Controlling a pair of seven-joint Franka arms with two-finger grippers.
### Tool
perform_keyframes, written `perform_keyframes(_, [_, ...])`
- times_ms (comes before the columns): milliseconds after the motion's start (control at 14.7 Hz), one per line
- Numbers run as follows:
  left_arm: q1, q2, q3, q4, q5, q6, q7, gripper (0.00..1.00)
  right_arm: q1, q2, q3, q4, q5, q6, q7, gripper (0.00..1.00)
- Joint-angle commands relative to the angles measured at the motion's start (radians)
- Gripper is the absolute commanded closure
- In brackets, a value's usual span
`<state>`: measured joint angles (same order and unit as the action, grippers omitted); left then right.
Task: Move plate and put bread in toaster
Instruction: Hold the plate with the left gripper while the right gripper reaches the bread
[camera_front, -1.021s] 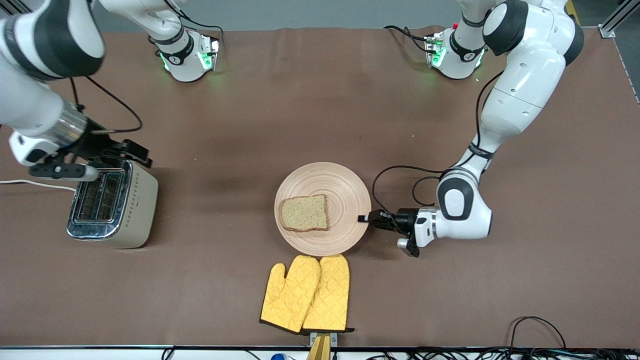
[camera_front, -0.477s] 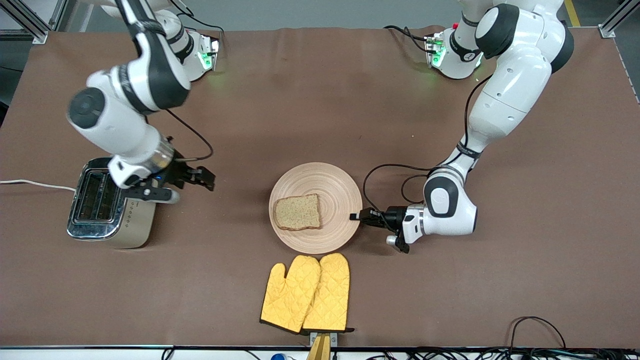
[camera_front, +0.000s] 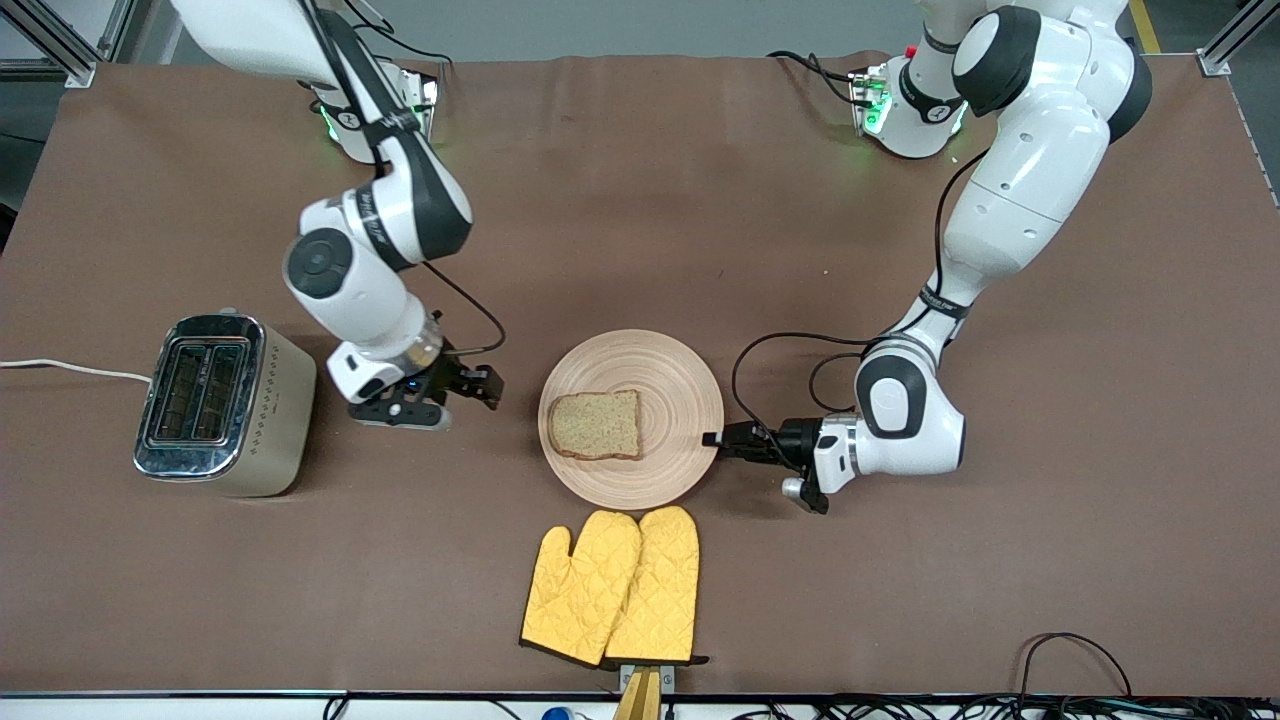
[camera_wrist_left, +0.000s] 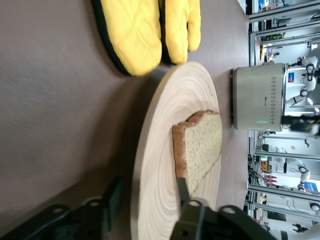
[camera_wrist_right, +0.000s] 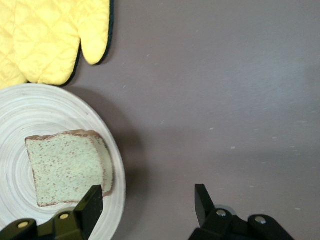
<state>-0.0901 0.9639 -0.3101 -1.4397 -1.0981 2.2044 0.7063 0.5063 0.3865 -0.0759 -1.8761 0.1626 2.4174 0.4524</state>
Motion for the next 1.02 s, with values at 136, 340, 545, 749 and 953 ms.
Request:
perform_keyframes(136, [0.053, -0.08, 0.022, -0.005, 0.088, 0.0, -0.118, 0.0, 0.073, 0.139, -0.01, 0.118, 0.005, 0.0, 0.028, 0.24])
perform_keyframes(340, [0.076, -0.112, 0.022, 0.044, 0.292, -0.002, -0.348, 0.0, 0.086, 0.186, -0.01, 0.156, 0.005, 0.0, 0.028, 0.3])
perform_keyframes(545, [0.079, -0.142, 0.014, 0.067, 0.499, -0.003, -0.519, 0.0, 0.089, 0.212, -0.01, 0.173, 0.008, 0.006, 0.028, 0.36])
perform_keyframes(749, [0.093, -0.212, 0.029, 0.073, 0.636, -0.072, -0.564, 0.0, 0.098, 0.239, -0.01, 0.195, 0.008, 0.008, 0.049, 0.41])
perform_keyframes(953, [0.163, -0.293, 0.035, 0.073, 0.746, -0.17, -0.57, 0.0, 0.112, 0.259, -0.01, 0.215, 0.006, 0.018, 0.064, 0.43])
